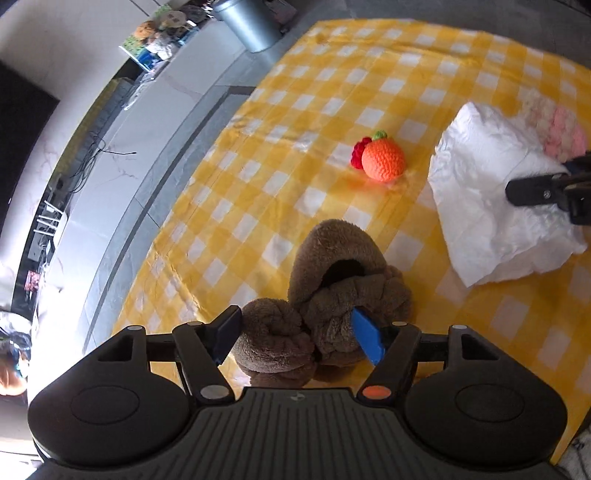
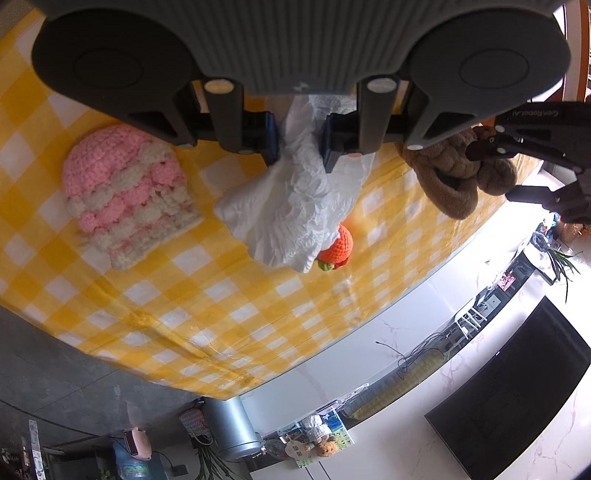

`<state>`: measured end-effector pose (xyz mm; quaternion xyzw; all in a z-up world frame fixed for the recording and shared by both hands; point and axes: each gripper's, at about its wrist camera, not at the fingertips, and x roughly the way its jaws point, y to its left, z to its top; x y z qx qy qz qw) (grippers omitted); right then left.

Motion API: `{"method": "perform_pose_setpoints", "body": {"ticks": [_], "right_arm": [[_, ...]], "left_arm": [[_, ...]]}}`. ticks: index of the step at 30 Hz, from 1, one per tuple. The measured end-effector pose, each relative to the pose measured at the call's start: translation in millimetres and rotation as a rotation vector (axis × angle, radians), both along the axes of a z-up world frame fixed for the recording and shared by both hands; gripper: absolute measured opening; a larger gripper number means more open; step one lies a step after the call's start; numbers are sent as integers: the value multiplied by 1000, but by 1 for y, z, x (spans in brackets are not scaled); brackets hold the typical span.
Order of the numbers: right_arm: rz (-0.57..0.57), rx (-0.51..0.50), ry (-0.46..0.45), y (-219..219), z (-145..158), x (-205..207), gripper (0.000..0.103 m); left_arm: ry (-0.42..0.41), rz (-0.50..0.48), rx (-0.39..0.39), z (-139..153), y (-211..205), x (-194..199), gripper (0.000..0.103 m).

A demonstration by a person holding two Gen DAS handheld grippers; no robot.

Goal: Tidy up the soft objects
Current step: 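Lift the towel bear with the left tool while the right tool holds the white cloth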

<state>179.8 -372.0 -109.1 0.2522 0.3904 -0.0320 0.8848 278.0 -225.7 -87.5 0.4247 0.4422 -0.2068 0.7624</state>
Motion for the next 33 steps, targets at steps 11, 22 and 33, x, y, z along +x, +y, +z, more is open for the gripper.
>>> {"method": "perform_pose_setpoints", "body": {"ticks": [11,22,33], "right_arm": [[44,-13,22,7,-9,9,23],[71,-19,44,13,-12,15,23],[88,-53,63,19,-13,18,23]], "left_arm": [[-60,-461,192,-41,-2,21,80],[133,-632,198,-23,20,25,91],[149,-610,279,-83,10,37,95]]}}
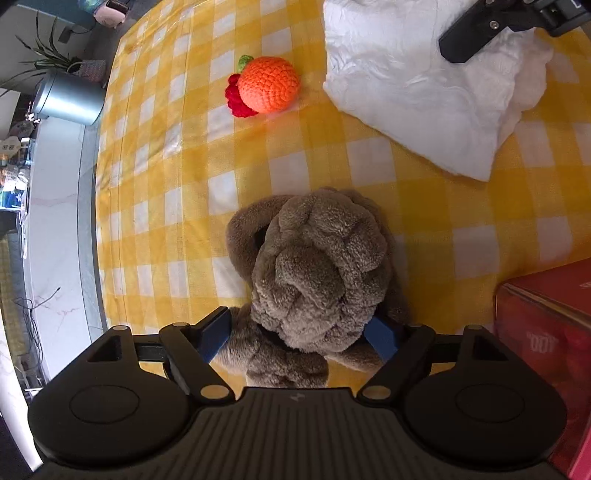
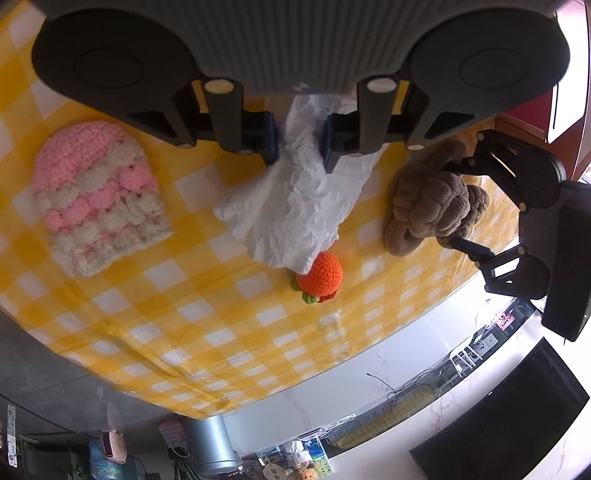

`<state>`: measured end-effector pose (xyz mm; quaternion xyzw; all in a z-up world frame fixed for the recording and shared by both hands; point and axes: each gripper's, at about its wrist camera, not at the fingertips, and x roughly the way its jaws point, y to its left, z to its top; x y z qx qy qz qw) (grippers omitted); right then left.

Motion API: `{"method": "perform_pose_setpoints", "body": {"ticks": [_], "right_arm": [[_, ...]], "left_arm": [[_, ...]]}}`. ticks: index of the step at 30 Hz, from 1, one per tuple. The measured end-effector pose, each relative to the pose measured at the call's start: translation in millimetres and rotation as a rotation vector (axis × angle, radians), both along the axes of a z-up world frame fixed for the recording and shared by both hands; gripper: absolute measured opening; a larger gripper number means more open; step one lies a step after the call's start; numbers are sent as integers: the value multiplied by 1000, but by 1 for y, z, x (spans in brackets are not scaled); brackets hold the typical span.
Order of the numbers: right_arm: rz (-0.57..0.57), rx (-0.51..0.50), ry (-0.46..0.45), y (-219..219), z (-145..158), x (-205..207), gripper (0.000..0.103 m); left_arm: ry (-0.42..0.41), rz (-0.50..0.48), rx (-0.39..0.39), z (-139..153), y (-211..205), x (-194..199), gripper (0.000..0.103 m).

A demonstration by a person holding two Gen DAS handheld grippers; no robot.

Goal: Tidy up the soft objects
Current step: 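Lift the towel bear with the left tool while the right tool holds the white cloth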

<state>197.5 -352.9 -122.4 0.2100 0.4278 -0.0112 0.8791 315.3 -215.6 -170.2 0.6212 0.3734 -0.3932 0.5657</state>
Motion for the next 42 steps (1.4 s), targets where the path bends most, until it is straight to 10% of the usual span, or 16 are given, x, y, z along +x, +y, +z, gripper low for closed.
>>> {"method": "perform_pose_setpoints", "body": {"ticks": [7,16,26,35,42], "right_arm": [[3,-8,19,1,-4,3,23],[8,-32,24,4,-4,2,23],[12,-38,18,5,-4,1,23],[8,-32,11,5,-1,-5,23],[-8,-9,-23,-1,5,-16,23]], "left_arm": [[22,-25,-27,-3,3,4,96],[20,91,-175,7,25,-5,65],[-36,255,-458,60,46,-26,60],[-350,493,-740,111,59,-85,60],[-429,792,-1065,167,105,-126,60]]}}
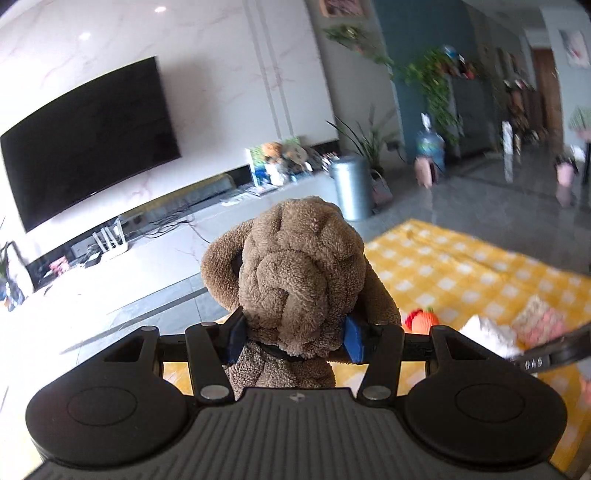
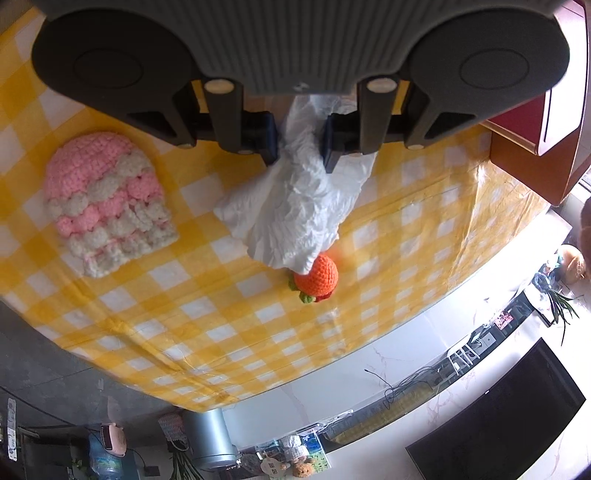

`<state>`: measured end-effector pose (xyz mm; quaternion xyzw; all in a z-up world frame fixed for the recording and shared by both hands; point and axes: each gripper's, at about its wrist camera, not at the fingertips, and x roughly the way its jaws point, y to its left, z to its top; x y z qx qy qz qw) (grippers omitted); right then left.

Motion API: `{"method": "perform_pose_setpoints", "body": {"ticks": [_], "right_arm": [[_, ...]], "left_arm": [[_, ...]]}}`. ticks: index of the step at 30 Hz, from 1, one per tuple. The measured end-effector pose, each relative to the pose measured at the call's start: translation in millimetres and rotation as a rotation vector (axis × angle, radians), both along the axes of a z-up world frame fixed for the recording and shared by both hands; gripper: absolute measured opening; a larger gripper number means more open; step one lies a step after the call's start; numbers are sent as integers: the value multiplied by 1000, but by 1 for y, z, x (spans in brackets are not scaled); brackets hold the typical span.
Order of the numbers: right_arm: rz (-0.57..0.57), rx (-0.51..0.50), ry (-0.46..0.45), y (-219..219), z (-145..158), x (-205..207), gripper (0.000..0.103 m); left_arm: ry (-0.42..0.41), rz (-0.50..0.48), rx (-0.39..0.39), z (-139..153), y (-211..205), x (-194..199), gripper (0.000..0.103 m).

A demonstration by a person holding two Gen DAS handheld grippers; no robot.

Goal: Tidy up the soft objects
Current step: 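Lift the towel bear with the left tool while the right tool holds the white cloth, then drop the white cloth into the box with the right tool while the left tool holds the towel bear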

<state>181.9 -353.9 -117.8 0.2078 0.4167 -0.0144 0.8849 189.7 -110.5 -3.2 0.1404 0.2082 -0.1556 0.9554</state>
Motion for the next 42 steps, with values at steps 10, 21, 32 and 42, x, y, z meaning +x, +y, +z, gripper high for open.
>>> {"method": "perform_pose_setpoints", "body": {"ticks": [10,21,32,42], "right_arm": [[-24,10,-70,2,15,-22,23],[-42,-23,-306,20,66,-57,23],[107,-73,-530,99,149,-97,23],[402,-280,-489,238,172,-88,23]], "left_arm": [[-168,182,-56,34,65,-75,60],[-24,319,-365,20,163,-98,60],[13,377,-444,17,218,-102,60],[114,314,-496,-4,222,-103,60]]}}
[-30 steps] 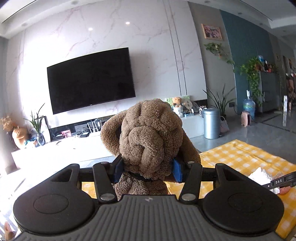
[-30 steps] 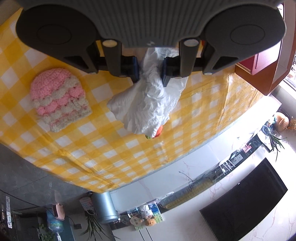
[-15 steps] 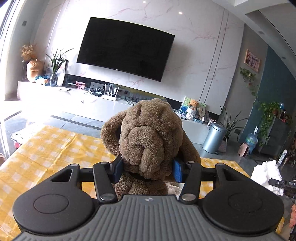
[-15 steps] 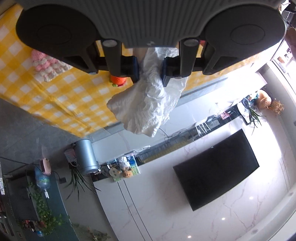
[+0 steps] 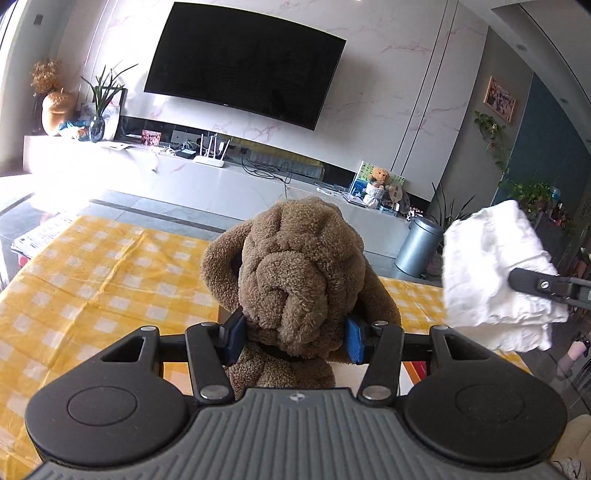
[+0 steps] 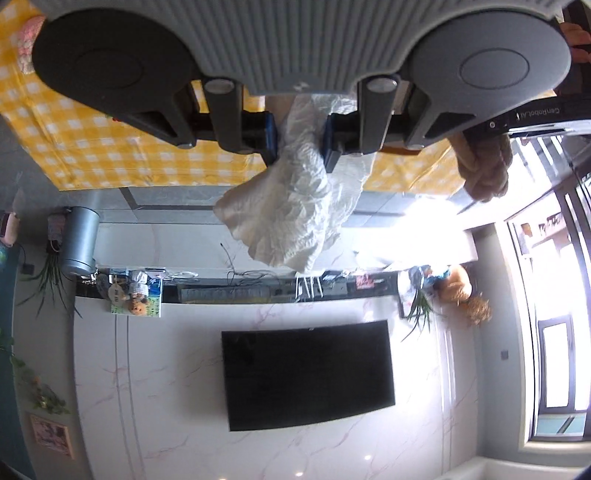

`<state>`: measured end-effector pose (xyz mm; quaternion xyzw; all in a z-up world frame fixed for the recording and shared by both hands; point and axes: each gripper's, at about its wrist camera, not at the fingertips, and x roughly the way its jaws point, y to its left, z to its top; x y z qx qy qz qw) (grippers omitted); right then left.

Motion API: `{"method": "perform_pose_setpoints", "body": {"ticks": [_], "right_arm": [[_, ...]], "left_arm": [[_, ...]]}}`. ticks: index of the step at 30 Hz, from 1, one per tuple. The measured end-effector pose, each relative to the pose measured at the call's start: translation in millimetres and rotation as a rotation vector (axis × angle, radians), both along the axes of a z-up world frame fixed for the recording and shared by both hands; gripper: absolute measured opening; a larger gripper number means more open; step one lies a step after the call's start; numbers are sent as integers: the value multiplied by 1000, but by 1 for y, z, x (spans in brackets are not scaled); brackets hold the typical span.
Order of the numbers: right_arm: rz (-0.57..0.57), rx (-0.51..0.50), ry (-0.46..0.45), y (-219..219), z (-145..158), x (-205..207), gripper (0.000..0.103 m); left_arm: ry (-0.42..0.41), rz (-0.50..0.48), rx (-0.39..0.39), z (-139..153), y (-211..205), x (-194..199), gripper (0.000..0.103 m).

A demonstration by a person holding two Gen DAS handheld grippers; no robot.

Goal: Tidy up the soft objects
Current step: 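Drop the white cloth into the box with the right tool while the left tool holds the towel bear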

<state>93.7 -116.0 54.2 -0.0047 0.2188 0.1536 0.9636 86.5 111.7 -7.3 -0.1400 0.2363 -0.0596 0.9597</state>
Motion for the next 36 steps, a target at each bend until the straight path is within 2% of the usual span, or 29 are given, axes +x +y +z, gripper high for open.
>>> {"method": "perform_pose_setpoints", "body": {"ticks": [4,8,11,18,23,27,28,32,34,35,36], "right_arm": [[84,-105,83,47,-25,22,23],[161,-160,185,86,-59,51,23],[202,-215,219,108,-80,72,23],[294,-158,396,143,-121,130,23],[287,-285,489,175,-160,150,23],[251,-234,575,175,-182,169,24],[232,-234,599,175,-188,174,27],[228,-206,609,173,-191,182,28],[236,-221,594,174,-191,180,29],[235,-234,585,175,-192,179,33],[219,-263,572,177,-193,180,51]], "left_arm": [[-4,14,21,-1,3,-3,60],[-15,32,11,5,7,-7,60],[-37,45,15,10,15,-11,60],[-22,73,8,8,20,-5,60],[17,72,21,1,15,0,60],[16,88,107,-2,9,-1,60],[16,88,111,-1,9,-2,60],[32,67,54,-1,13,-2,60],[38,77,66,-1,12,-1,60],[44,83,70,-2,12,-1,60],[54,86,68,-2,13,0,60]]}}
